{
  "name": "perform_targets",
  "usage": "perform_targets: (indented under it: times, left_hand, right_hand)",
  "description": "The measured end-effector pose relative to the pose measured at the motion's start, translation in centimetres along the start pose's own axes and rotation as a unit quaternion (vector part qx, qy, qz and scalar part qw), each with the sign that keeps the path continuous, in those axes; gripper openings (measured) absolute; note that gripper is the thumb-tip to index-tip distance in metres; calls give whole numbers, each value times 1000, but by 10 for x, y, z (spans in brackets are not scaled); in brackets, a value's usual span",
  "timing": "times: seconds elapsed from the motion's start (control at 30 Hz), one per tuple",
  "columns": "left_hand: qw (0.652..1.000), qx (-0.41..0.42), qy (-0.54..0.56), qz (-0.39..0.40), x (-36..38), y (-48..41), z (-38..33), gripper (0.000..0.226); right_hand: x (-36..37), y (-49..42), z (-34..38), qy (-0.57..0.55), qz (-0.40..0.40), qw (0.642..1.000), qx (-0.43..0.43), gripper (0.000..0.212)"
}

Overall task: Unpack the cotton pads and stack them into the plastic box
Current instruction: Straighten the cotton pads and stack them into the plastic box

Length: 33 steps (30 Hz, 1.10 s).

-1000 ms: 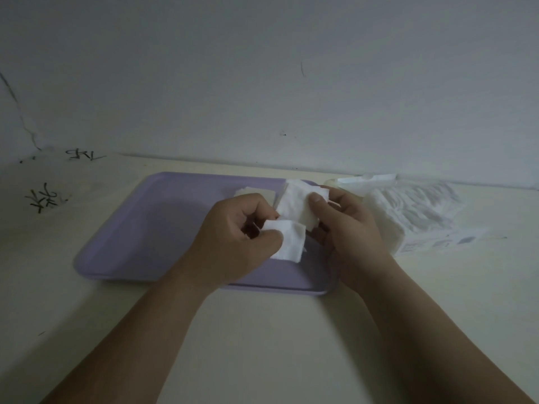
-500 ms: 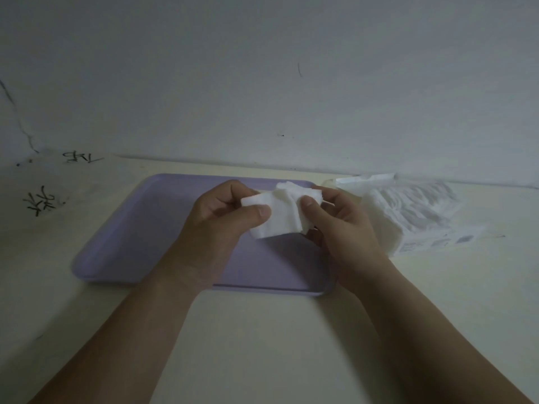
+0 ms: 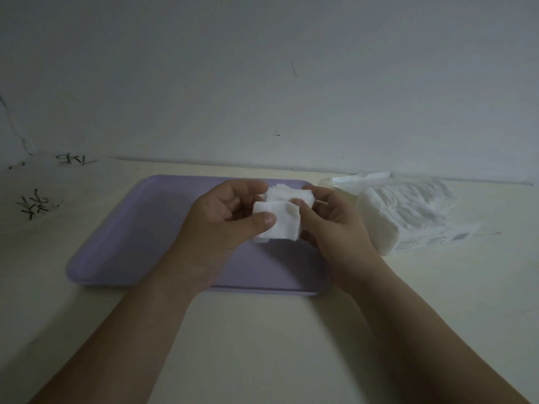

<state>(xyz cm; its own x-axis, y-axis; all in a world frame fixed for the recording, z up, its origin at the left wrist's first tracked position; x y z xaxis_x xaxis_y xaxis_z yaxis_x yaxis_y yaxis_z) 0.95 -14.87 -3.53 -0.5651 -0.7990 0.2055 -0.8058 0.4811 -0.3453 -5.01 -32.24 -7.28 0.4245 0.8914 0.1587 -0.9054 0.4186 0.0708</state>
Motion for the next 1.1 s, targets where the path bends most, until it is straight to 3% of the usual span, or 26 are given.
perform_targets:
  times: [0.2,0.53,0.63,0.7,0.87,1.1]
  left_hand:
    - [995,12,-87,-40,-7,0,2,25]
    - [992,10,-112,-47,-11,-1,10,15]
    - [990,17,-124,-61,-14,-2,11,13]
    - [989,18,-131,-62,-14,-1,10,14]
    - [993,-17,-115,10,-7,-1,14,38]
    - [990,-27,-139,1,-16,-3,15,39]
  right_hand:
    - [6,6,5,29,30,999,-27,35]
    - [13,9,6,30,52,998,-17,31]
    - [16,11,8,35,67,997,-12,49]
    - [15,11,8,63,48,996,-28,54]
    - [5,7,6,17,15,999,-31,28]
    - [-8,3,5,1,-42,999,-32,37]
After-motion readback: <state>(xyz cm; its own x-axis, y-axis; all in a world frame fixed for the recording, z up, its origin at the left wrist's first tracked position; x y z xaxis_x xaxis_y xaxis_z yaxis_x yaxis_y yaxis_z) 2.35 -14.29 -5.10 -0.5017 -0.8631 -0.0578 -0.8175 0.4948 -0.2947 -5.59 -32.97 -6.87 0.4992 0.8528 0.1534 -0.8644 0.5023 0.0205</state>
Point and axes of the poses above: each hand's wrist, its own y-axis away from the middle knuckle, its own x-axis out of the palm, z = x × y, the point moved 9 cm from there along -y, towards the middle knuckle, and after that the axes turned 10 degrees about x, right-handed, at the moved point
